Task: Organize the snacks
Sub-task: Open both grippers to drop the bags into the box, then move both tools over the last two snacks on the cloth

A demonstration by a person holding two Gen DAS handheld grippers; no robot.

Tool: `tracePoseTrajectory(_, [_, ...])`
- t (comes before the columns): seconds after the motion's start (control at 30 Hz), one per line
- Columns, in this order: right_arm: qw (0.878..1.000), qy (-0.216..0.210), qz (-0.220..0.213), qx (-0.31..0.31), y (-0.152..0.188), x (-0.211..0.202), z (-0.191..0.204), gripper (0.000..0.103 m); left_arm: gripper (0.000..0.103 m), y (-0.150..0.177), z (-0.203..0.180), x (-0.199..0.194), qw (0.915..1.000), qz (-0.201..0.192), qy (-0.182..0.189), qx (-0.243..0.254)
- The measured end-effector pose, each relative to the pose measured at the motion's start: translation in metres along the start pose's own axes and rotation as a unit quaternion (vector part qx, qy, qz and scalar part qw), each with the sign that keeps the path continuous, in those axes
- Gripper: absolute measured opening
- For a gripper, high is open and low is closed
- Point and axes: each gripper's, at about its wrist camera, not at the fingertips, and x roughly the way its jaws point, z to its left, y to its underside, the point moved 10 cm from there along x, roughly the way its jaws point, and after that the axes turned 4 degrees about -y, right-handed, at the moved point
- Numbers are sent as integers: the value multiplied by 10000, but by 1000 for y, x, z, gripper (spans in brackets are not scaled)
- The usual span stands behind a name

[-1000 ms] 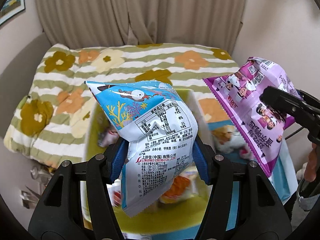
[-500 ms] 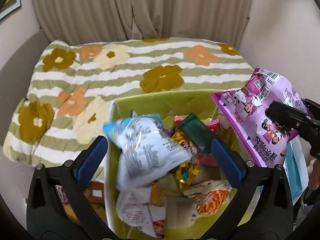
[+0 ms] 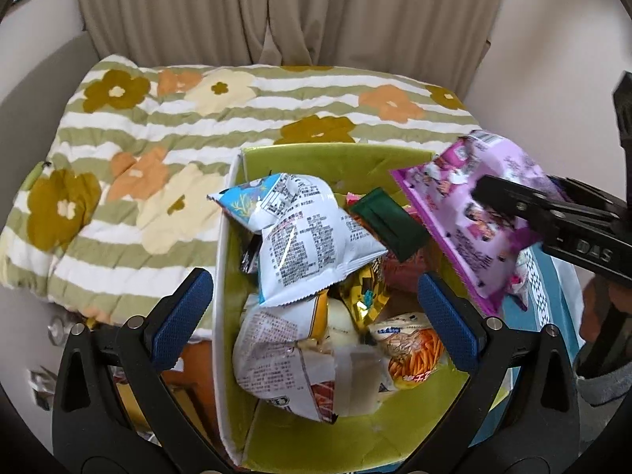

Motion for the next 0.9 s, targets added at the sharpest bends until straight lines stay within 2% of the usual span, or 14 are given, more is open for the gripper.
tracePoseTrajectory(0.07, [10000,43,40,-25,0,10,2,62,103,4,3,0,10000,2,-25,-12])
tracePoseTrajectory(0.1, [10000,77,37,-48,0,14,3,67,103,5,4,0,10000,11,-22,-24])
tracePoseTrajectory(0.17, [9998,180,-16,-114,0,18,3,87,103,10,6,1,10000,51,0,-61])
tracePoseTrajectory(0.2, [9996,240,-18,-159,1,19,2,103,103,12,6,2,10000,68,10,-71])
tracePoseTrajectory(0.53, [9988,273,-86,-392,16,-1,5,103,103,21,-3,-5,9999,65,4,-95])
tracePoseTrajectory(0.9, [9985,27,-506,-207,18,-66,3,103,103,21,-33,-68,9980,-446,-409,-158])
